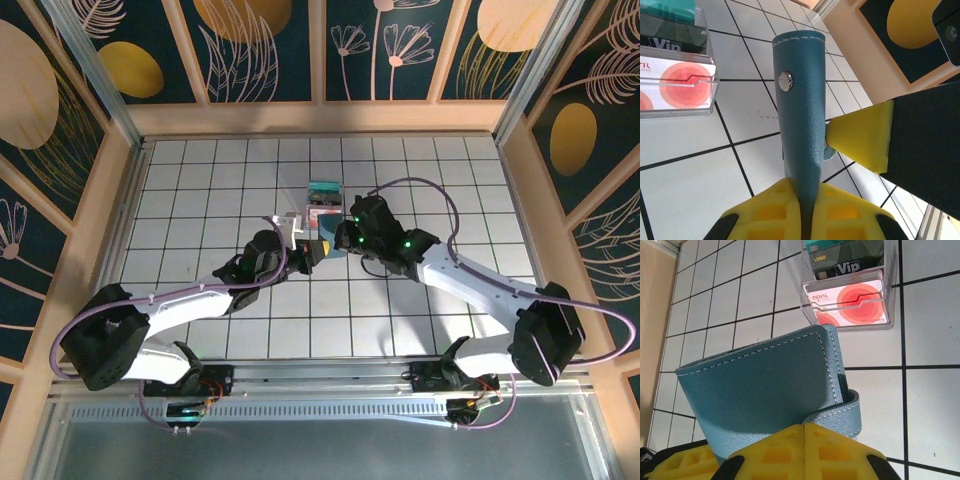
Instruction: Take the credit cards out of the card holder
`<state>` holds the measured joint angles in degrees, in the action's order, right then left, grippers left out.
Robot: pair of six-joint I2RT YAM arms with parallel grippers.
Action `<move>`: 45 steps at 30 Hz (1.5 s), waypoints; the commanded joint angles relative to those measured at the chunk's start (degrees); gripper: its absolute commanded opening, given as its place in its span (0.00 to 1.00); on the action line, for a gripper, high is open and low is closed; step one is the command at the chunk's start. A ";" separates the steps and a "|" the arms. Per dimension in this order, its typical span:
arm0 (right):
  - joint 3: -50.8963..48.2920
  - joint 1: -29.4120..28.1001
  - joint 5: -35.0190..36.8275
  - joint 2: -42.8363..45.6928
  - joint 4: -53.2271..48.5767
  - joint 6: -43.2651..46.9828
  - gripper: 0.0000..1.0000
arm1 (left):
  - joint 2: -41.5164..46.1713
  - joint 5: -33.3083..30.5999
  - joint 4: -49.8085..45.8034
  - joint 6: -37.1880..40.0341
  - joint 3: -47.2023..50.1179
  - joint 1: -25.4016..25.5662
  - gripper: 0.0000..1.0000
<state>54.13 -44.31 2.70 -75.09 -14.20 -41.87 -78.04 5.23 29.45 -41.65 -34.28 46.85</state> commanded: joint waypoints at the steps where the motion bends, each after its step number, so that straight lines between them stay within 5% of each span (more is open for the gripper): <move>1: -1.51 2.61 2.08 1.42 -1.24 1.02 0.00 | 1.52 -1.78 3.42 -0.72 -0.97 -0.19 0.00; 13: -3.62 5.65 1.80 4.70 -0.30 1.88 0.00 | 1.34 -1.43 3.17 0.78 -1.55 -0.19 0.00; 15: -3.89 6.47 1.46 5.74 -0.25 2.34 0.16 | 1.60 -1.15 2.82 1.34 -1.74 -0.19 0.00; 18: -5.35 7.94 -0.86 7.91 1.59 3.04 0.61 | 1.97 -1.00 2.32 1.93 -2.02 -0.18 0.00; 20: -6.60 8.77 -3.66 9.46 4.02 3.90 0.69 | 2.19 -0.83 2.03 2.35 -2.23 -0.18 0.00; 25: -9.54 9.36 -8.47 11.84 9.89 6.11 0.71 | 2.74 0.00 -0.20 4.51 -3.55 -0.51 0.00; 38: -14.05 12.66 -21.35 14.66 17.61 9.54 0.64 | 7.78 14.90 1.97 11.72 -3.19 -4.22 0.00; 45: -17.06 17.18 -26.35 15.87 19.93 8.65 0.48 | 9.62 16.73 7.46 8.48 -0.35 -4.59 0.00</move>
<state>38.65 -28.16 -19.25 -60.40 1.83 -33.30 -70.00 19.31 30.48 -32.12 -35.90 42.76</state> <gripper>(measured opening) 0.493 0.059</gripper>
